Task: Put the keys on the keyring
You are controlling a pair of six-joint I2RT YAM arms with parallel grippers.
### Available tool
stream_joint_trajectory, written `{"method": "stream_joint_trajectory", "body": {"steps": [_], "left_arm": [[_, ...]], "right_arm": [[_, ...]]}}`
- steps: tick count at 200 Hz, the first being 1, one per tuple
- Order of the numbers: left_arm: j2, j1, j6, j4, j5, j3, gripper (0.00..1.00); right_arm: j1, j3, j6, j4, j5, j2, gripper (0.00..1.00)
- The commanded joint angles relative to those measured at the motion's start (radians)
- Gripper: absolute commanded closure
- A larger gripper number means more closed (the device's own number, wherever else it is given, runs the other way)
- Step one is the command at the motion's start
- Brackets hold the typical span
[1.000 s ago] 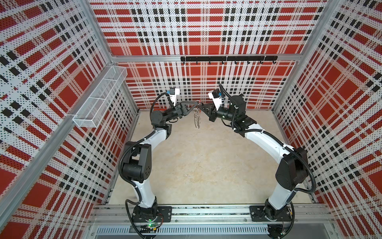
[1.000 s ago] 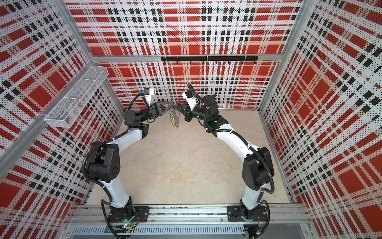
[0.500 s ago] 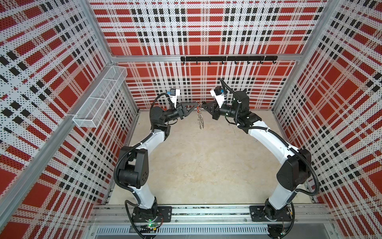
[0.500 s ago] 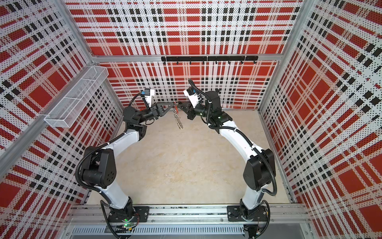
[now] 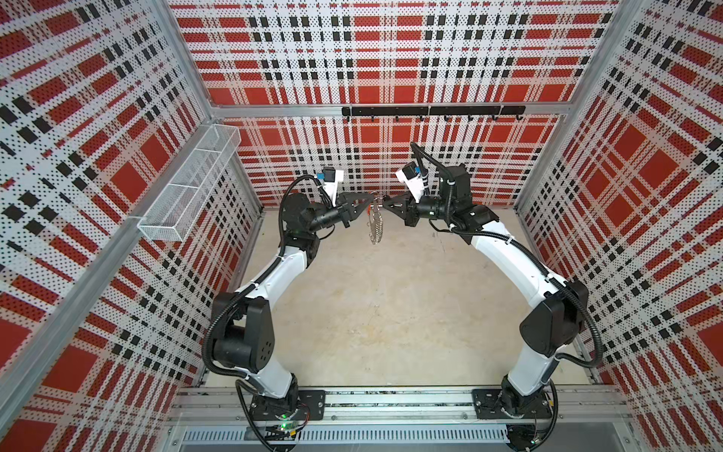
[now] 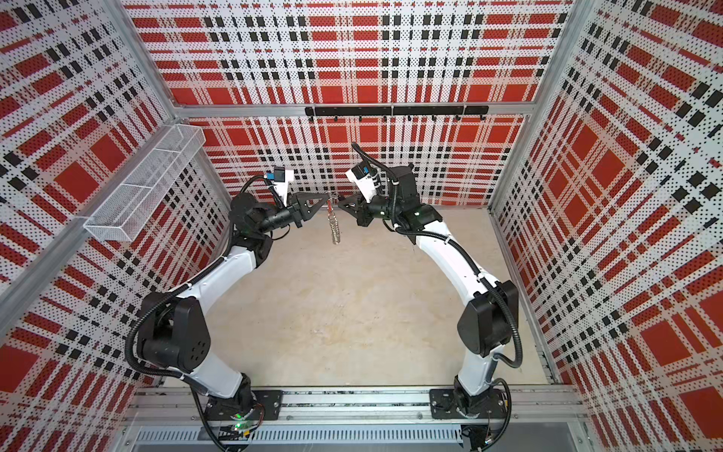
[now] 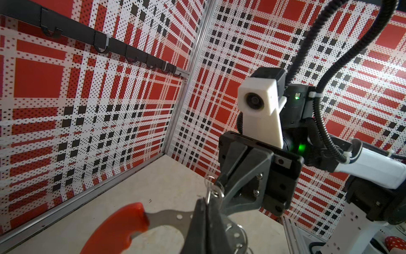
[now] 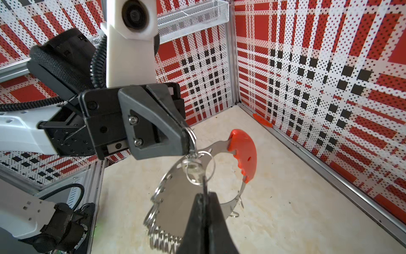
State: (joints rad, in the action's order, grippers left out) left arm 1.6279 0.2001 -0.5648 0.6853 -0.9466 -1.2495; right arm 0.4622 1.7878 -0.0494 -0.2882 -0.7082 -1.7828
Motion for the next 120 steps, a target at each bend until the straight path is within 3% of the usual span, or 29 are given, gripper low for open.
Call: {"method": "stream_joint_trajectory", "body": {"steps": [1,44,120], "left_arm": [[-0.046,-0.017,0.076,-0.001,0.098,0.000,1.00],[-0.095,0.014,0.240,-0.015,0.163,0.051,1.00],[-0.075,0.028,0.233,-0.035,0.138,0.029,1.00]], "right_arm": [[-0.040,0.023,0.020,-0.044,-0.002,-0.010,0.96],[-0.036,0.038,0.016,-0.043,-0.025,-0.024,0.96],[-0.015,0.088,0.011,-0.045,-0.034,-0.056,0.98]]}}
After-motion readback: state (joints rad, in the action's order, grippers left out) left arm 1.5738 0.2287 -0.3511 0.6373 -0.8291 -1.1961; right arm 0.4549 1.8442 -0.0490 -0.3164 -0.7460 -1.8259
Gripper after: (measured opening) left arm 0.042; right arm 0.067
